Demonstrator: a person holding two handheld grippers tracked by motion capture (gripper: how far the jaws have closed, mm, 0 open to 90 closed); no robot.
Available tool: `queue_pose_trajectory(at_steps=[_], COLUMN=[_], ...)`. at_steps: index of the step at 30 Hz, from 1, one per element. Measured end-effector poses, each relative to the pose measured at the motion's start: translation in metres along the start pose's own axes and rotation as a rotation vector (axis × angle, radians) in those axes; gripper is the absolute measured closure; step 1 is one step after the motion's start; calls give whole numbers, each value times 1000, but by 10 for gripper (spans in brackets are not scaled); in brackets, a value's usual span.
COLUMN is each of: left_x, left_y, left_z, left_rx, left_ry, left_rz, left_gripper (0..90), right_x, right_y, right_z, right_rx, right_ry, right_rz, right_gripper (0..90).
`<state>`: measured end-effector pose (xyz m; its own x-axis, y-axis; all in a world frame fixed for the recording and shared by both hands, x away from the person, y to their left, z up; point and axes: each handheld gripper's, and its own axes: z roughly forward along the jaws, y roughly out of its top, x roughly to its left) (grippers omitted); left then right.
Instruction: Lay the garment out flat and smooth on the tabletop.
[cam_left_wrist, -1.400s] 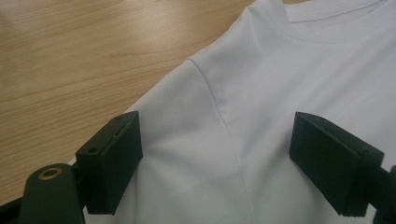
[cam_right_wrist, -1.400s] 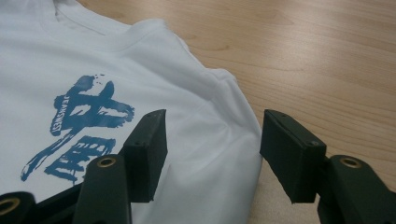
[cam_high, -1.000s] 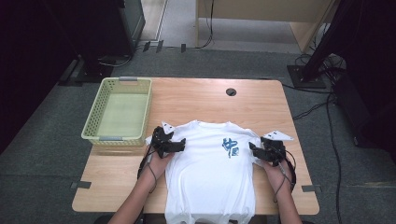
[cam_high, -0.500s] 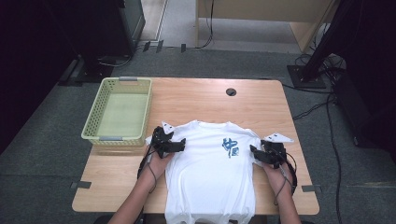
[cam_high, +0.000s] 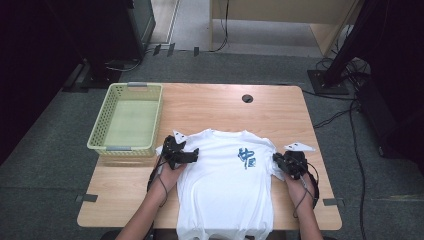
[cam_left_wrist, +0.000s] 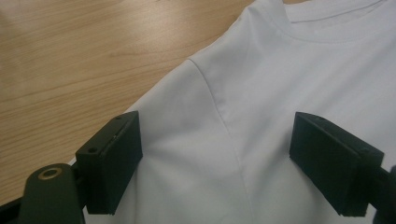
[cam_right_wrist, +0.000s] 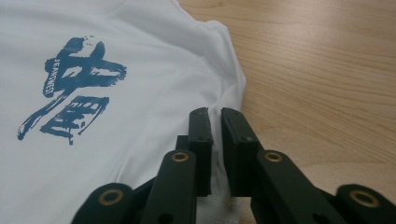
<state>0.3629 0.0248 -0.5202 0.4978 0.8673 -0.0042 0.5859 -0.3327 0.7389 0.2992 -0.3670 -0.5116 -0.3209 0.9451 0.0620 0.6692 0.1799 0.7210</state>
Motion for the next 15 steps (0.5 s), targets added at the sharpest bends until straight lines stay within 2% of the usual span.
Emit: queue_pose_trajectory(at_steps=[4, 8, 15], left_x=[0, 0, 0], left_y=[0, 0, 0], left_z=[0, 0, 0], left_rx=[0, 0, 0], left_ry=[0, 0, 0], left_rz=[0, 0, 0], left_gripper=[171, 171, 171], right_x=[0, 2, 9], right_y=[1, 5, 9], right_z=[-2, -8, -12], right_rx=[-7, -41, -64], right_ry=[-2, -2, 0], right_rz=[14, 7, -17], right_gripper=[868, 870, 870])
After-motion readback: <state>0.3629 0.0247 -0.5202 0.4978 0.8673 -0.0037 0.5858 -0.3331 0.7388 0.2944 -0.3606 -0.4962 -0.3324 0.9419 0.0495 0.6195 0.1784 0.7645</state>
